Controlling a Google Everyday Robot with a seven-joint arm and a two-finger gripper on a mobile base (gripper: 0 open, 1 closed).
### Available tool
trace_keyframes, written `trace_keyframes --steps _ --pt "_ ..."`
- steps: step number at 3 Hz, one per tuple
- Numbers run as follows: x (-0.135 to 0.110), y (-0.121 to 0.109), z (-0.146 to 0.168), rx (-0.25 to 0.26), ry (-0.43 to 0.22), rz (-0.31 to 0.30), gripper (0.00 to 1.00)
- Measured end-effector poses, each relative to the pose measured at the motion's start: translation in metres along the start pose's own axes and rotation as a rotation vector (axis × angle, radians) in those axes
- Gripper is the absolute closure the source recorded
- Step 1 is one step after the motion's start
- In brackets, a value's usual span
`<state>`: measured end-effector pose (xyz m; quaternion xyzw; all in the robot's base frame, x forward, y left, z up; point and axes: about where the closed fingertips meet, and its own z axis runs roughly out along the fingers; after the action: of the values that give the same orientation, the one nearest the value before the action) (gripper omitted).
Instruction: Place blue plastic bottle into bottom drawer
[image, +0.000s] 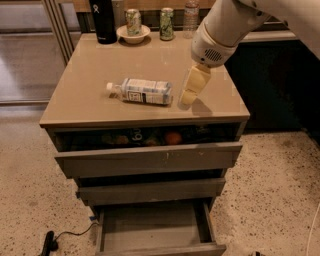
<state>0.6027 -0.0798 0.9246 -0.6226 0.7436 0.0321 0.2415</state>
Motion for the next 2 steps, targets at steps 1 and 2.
trace_keyframes --steps 1,2 --pt "-0.001 -0.002 0.006 -0.001 -0.015 0.014 0.00" --pt "-0.004 -0.009 0.018 -0.006 -0.050 0.041 0.00"
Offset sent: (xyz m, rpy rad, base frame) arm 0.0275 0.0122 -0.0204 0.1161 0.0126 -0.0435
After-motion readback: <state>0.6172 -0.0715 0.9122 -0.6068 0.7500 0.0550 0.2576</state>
